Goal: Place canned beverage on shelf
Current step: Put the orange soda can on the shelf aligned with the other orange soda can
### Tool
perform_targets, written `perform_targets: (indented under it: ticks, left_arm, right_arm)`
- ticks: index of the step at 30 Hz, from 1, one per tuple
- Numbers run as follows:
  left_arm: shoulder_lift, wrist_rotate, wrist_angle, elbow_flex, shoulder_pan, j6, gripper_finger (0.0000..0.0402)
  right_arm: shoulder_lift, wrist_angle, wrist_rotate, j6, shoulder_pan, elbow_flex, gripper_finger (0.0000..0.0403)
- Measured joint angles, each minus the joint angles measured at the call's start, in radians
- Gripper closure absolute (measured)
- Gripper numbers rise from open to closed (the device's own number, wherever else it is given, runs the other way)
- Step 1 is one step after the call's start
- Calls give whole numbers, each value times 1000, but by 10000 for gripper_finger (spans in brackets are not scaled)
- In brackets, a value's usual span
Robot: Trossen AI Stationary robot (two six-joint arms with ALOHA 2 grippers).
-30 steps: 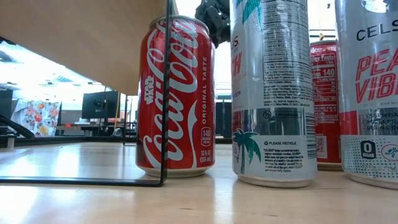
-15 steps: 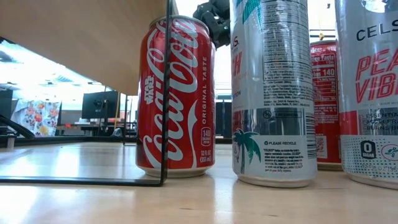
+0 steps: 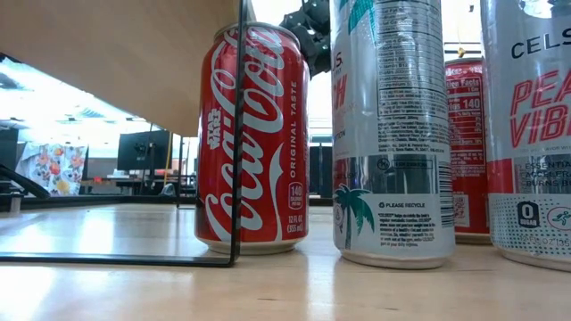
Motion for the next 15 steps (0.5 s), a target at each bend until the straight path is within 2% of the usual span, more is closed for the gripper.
perform_targets:
  ticks: [8,15]
  left_arm:
    - [0,0,0,0,0,-2,262]
    - [0,0,0,0,0,-4,262]
  right_arm:
    - [0,63,-2,2,0,-32,82]
    - [-1,66,7,8,0,-31,44]
